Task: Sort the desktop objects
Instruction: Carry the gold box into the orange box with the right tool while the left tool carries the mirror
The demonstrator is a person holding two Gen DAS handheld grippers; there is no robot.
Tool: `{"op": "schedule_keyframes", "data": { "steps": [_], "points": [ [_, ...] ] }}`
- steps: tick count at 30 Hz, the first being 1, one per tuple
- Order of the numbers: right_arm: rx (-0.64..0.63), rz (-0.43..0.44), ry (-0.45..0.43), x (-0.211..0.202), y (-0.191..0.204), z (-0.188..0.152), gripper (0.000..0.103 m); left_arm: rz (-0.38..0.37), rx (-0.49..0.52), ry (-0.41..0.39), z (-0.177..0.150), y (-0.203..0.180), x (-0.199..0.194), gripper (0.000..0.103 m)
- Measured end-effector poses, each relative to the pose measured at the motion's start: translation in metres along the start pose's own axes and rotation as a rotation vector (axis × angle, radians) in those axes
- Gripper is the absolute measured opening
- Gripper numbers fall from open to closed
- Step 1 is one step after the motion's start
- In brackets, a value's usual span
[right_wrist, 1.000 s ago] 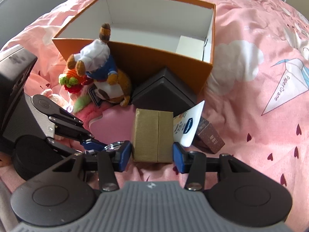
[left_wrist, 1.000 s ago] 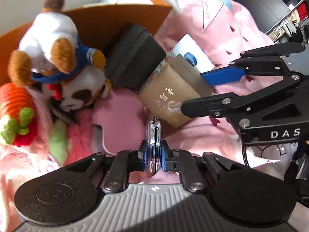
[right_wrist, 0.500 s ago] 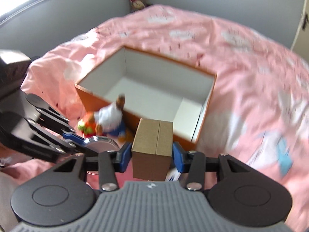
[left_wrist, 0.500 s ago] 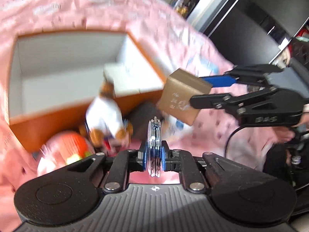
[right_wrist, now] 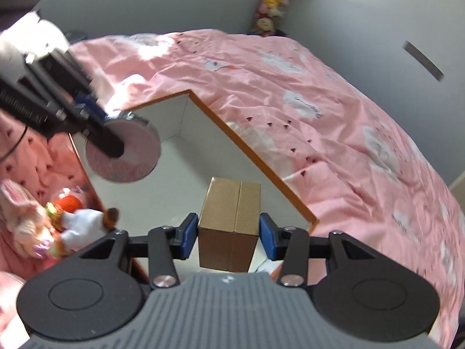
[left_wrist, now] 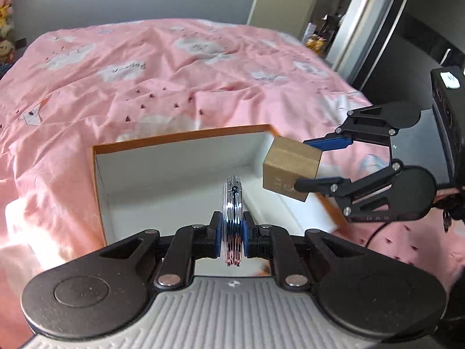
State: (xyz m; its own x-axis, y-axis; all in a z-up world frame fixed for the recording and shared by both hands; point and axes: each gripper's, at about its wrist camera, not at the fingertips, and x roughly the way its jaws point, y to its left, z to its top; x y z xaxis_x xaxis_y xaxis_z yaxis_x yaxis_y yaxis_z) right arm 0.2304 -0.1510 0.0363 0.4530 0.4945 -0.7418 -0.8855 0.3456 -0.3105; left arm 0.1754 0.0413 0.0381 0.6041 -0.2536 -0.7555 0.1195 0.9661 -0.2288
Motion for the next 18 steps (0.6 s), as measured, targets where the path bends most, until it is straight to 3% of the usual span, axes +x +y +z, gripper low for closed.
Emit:
{"op": "schedule_keyframes", "data": {
  "steps": [8,18],
  "points": [
    [-0.344,-0.033,0.097,0.086,-0.007,0.002,0.048,0.032,-0.041,0.066,-0.002,0.026,0.035,0.015],
    [-0.469,0.031,0.119,0.124,-0.01,-0.009,0.048,0.006,-0.075,0.109,-0.007,0.042,0.055,0.015]
  ]
}}
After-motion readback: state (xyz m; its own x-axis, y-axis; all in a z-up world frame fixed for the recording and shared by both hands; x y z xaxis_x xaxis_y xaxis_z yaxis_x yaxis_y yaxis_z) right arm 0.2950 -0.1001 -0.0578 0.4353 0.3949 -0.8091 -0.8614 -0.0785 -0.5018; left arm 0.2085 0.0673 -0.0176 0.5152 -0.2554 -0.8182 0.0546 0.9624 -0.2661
